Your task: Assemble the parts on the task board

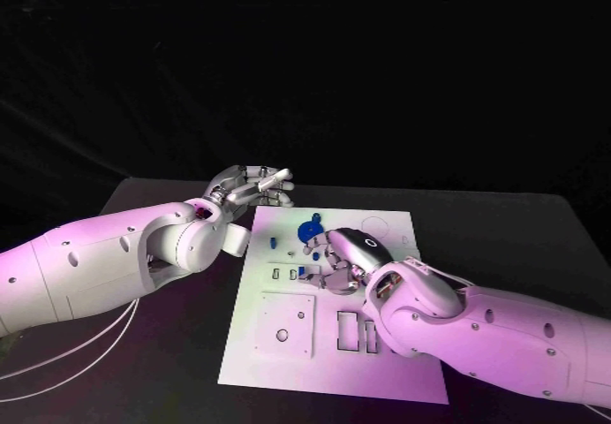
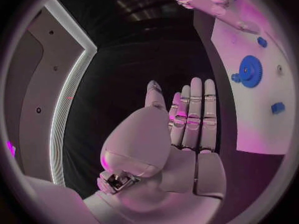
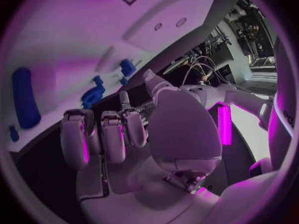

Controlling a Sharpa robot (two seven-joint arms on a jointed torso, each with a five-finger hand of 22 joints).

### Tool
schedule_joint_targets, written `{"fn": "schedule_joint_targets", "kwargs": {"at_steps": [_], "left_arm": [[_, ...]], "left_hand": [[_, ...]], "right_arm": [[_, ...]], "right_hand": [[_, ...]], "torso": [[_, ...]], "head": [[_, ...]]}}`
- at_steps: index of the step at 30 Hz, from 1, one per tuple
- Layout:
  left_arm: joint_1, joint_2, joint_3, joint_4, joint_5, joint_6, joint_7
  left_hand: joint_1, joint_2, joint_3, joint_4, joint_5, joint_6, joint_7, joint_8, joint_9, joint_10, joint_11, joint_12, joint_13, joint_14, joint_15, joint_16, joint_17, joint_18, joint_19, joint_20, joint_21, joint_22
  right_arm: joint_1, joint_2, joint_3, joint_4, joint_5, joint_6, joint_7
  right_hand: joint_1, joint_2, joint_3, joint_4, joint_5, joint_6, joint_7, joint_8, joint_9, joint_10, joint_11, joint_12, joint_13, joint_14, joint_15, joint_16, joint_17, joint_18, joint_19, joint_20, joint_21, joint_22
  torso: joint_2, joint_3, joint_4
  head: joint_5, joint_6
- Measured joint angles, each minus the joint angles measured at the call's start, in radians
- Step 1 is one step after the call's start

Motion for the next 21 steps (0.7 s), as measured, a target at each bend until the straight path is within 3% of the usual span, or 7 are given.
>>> {"fn": "schedule_joint_targets", "kwargs": {"at_steps": [3, 7, 9, 12, 15, 17, 21], "left_arm": [[0.0, -0.004, 0.0, -0.005, -0.069, 0.017, -0.056], [0.0, -0.01, 0.0, -0.003, -0.199, 0.07, -0.179], [0.001, -0.012, 0.0, 0.004, -0.278, 0.106, -0.263], [0.002, -0.006, 0.0, 0.009, -0.384, 0.159, -0.383], [0.006, 0.008, 0.0, 0.009, -0.479, 0.217, -0.496], [0.009, 0.018, 0.0, 0.008, -0.528, 0.255, -0.558], [0.021, 0.046, -0.008, 0.0, -0.614, 0.333, -0.675]], "left_hand": [[-0.007, 0.003, 0.0, 0.016, 0.0, 0.049, -0.028, 0.015, 0.02, 0.068, -0.036, 0.049, 0.035, 0.105, -0.04, 0.129, 0.087, 0.0, 0.073, -0.038, 0.077, 0.042], [-0.085, 0.015, -0.002, 0.023, -0.017, 0.098, -0.066, 0.015, 0.059, 0.139, -0.082, 0.198, 0.16, 0.294, -0.085, 0.612, 0.528, 0.0, 0.136, -0.082, 0.252, 0.165], [-0.119, 0.025, -0.003, 0.024, -0.017, 0.11, -0.078, 0.034, 0.091, 0.148, -0.093, 0.293, 0.241, 0.37, -0.098, 0.785, 0.692, -0.002, 0.175, -0.099, 0.387, 0.31], [-0.167, 0.03, 0.0, 0.027, -0.017, 0.099, -0.09, 0.089, 0.168, 0.103, -0.111, 0.479, 0.402, 0.403, -0.114, 0.943, 0.739, -0.045, 0.278, -0.112, 0.652, 0.654], [-0.206, 0.04, 0.0, 0.027, -0.03, 0.092, -0.097, 0.129, 0.22, 0.079, -0.119, 0.576, 0.485, 0.404, -0.115, 1.01, 0.742, -0.062, 0.354, -0.12, 0.783, 0.846], [-0.214, 0.047, 0.0, 0.027, -0.046, 0.071, -0.099, 0.134, 0.239, 0.05, -0.119, 0.592, 0.506, 0.404, -0.115, 0.98, 0.742, -0.079, 0.412, -0.123, 0.84, 0.943], [-0.213, 0.055, 0.0, 0.027, -0.063, 0.02, -0.09, 0.146, 0.275, -0.009, -0.11, 0.586, 0.514, 0.404, -0.115, 0.799, 0.735, -0.078, 0.421, -0.122, 0.832, 0.943]], "right_arm": [[0.037, -0.065, 0.005, 0.043, 0.06, -0.015, 0.042], [0.087, -0.161, 0.007, 0.099, 0.167, -0.021, 0.075], [0.111, -0.211, 0.008, 0.118, 0.225, -0.018, 0.083], [0.132, -0.267, 0.009, 0.129, 0.298, -0.01, 0.086], [0.142, -0.301, 0.009, 0.127, 0.364, 0.002, 0.085], [0.145, -0.312, 0.008, 0.12, 0.399, 0.01, 0.083], [0.148, -0.326, 0.008, 0.103, 0.454, 0.023, 0.077]], "right_hand": [[0.017, 0.008, 0.008, 0.008, 0.025, 0.0, 0.0, 0.007, 0.0, -0.014, 0.0, -0.013, 0.0, 0.0, 0.0, 0.0, 0.0, 0.0, 0.0, 0.0, -0.021, 0.0], [0.022, 0.004, 0.008, 0.008, 0.033, 0.0, 0.0, 0.011, 0.0, -0.021, 0.001, -0.019, 0.0, 0.0, 0.0, 0.0, 0.0, 0.0, 0.0, 0.0, -0.021, 0.0], [0.022, 0.004, 0.01, 0.01, 0.033, 0.0, 0.0, 0.011, 0.0, -0.021, 0.0, -0.019, 0.0, 0.0, 0.0, 0.0, 0.0, 0.0, 0.0, 0.0, -0.021, 0.0], [0.022, 0.004, 0.014, 0.015, 0.051, 0.004, -0.003, 0.017, 0.0, -0.021, 0.0, -0.02, 0.0, 0.0, 0.0, 0.0, 0.0, 0.0, 0.0, 0.0, -0.021, 0.001], [0.021, 0.004, 0.012, 0.027, 0.07, 0.004, -0.003, 0.019, 0.001, -0.021, 0.0, -0.023, 0.0, 0.0, 0.0, 0.0, 0.0, 0.0, 0.0, 0.0, -0.021, 0.001], [0.02, 0.002, 0.012, 0.029, 0.072, 0.004, -0.003, 0.019, 0.001, -0.021, 0.0, -0.023, 0.0, 0.0, 0.0, 0.0, 0.0, 0.0, 0.0, 0.0, -0.021, 0.001], [0.016, -0.002, 0.012, 0.029, 0.077, 0.004, -0.003, 0.019, 0.001, -0.021, 0.0, -0.023, 0.0, 0.0, 0.0, 0.0, 0.0, 0.0, 0.0, 0.0, -0.021, 0.001]], "torso": [[-0.005, 0.0004, 0.0001], [-0.013, 0.0004, 0.0008], [-0.018, 0.0004, 0.0007], [-0.026, 0.0011, -0.0006], [-0.034, 0.0023, -0.0006], [-0.039, 0.0036, -0.0007], [-0.046, 0.0073, -0.0007]], "head": [[0.002, 0.001], [0.002, -0.001], [0.003, -0.005], [0.006, -0.008], [0.006, -0.011], [0.008, -0.015], [0.01, -0.022]]}}
